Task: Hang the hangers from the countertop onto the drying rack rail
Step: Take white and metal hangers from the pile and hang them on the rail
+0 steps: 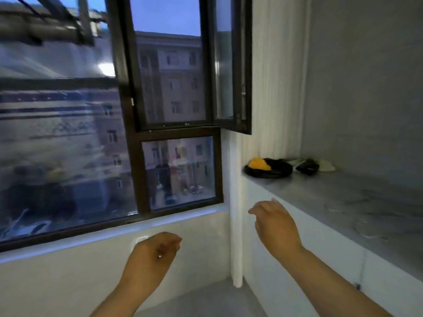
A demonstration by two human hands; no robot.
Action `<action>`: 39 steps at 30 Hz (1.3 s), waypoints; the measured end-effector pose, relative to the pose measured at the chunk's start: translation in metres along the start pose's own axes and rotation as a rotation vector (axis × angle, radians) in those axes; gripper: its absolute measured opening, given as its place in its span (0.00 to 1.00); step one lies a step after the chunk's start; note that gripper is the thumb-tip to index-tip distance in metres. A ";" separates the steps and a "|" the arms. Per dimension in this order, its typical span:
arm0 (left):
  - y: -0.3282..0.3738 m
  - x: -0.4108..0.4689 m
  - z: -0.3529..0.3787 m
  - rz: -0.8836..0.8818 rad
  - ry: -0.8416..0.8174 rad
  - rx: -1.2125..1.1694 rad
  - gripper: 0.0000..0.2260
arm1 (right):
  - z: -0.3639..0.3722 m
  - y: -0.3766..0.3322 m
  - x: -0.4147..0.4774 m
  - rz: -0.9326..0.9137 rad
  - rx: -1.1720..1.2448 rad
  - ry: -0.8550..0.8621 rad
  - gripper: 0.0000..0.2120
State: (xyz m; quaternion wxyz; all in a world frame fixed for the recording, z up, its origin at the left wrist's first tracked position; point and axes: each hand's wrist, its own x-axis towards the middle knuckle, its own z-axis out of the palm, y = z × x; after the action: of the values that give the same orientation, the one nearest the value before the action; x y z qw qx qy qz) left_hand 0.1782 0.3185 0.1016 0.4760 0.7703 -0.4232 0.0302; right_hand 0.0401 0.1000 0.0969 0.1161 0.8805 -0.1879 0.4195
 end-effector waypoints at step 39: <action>0.207 0.133 0.507 0.076 -0.712 0.450 0.15 | -0.041 0.307 -0.197 0.973 -0.274 -0.550 0.24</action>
State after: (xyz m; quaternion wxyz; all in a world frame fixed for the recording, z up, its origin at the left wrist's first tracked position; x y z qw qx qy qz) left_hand -0.0585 -0.1886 0.0320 0.1184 0.8013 -0.5721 -0.1287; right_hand -0.2333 -0.1168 -0.0174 -0.0306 0.7462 -0.6473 0.1522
